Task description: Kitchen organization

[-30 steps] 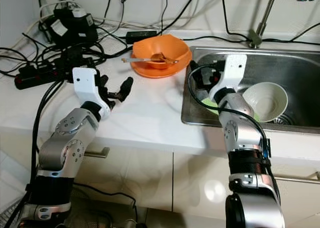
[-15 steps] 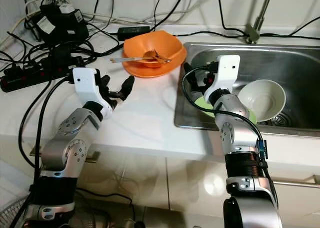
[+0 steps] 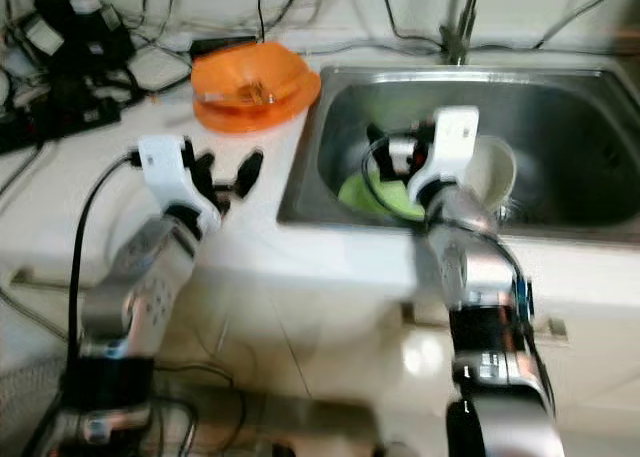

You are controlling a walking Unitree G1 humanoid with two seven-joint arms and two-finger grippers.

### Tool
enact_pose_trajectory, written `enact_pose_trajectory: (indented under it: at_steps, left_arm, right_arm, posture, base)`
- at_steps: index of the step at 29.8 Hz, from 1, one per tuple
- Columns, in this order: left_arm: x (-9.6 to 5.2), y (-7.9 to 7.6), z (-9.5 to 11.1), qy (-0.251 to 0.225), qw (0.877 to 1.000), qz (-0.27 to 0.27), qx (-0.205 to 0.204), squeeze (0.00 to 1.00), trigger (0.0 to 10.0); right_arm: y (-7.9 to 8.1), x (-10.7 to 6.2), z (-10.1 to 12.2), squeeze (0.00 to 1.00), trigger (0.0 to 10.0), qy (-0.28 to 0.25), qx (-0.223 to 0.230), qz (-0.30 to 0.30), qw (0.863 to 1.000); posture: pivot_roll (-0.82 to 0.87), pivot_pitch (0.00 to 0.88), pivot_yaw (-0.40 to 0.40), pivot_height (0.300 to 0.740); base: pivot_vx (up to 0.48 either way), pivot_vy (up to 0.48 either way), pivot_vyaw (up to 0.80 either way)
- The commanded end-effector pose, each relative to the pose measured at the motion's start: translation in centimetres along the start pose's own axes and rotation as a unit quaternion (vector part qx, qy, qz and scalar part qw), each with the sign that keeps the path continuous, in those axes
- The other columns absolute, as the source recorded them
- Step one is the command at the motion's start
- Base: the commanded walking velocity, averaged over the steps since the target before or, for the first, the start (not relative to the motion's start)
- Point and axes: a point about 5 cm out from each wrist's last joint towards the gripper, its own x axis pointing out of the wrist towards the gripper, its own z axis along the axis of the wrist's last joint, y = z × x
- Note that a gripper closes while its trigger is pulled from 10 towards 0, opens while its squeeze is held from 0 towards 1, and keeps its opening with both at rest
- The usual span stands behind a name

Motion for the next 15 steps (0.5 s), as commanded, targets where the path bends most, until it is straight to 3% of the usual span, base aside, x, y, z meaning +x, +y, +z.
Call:
enact_pose_trajectory:
  at_steps: [1,15]
  left_arm:
    - [-0.2,0.6,0.2,-0.003,1.0,0.012,0.005,0.0,10.0]
    - [0.1,1.8,1.1,-0.02,0.999,0.029,0.024,0.0,10.0]
  right_arm:
    - [0.4,0.2,0.3,0.0,10.0,-0.003,0.0,0.007,1.0]
    - [1.0,0.0,0.1,0.0,10.0,-0.004,0.004,0.022,1.0]
  posture:
    - [-0.02,0.072,0.073,0.74]
    - [-0.02,0.084,0.08,0.74]
  base:
    - [0.0,0.0,0.0]
    - [0.0,0.0,0.0]
